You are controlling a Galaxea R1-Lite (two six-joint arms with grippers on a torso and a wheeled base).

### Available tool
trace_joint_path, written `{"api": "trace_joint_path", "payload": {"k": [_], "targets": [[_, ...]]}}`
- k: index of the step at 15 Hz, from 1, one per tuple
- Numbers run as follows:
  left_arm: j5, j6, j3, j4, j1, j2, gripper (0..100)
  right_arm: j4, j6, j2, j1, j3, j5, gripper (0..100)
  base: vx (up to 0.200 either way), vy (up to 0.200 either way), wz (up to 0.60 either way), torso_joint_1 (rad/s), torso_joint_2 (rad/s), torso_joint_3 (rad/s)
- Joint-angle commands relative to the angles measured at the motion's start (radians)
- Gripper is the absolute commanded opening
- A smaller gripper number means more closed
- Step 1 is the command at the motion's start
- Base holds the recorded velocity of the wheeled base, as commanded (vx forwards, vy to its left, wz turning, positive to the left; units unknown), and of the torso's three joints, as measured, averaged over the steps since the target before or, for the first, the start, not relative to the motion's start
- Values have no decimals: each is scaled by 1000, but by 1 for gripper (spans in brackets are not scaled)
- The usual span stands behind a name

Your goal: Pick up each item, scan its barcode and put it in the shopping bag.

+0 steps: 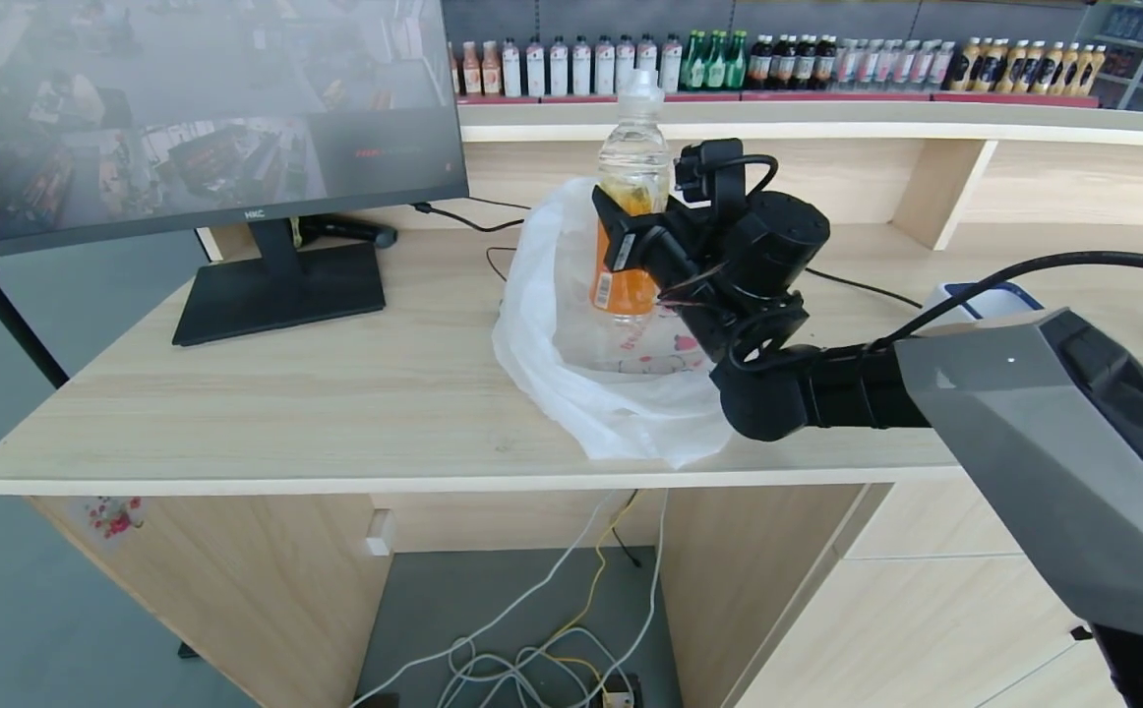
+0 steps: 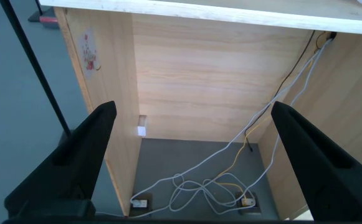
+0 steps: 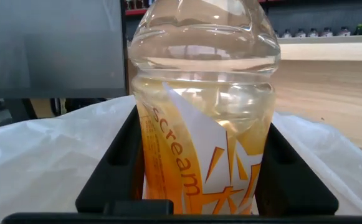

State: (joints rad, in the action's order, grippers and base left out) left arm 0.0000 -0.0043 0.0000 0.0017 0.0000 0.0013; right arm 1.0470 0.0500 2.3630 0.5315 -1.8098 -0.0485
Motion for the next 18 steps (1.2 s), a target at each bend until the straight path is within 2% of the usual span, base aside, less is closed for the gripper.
{"api": "trace_joint_path", "payload": {"k": [1,8,18], "targets": [[0,0,0,0,0,0,100,-1,1,18,1,-8,-1,0,0,0,0,0,0,0],[0,0,0,0,0,0,100,-4,1,25,1,3,-4,0,0,0,0,0,0,0],[0,1,0,0,0,0,100,-1,1,-4,1,115,-5,0,0,0,0,0,0,0]]}}
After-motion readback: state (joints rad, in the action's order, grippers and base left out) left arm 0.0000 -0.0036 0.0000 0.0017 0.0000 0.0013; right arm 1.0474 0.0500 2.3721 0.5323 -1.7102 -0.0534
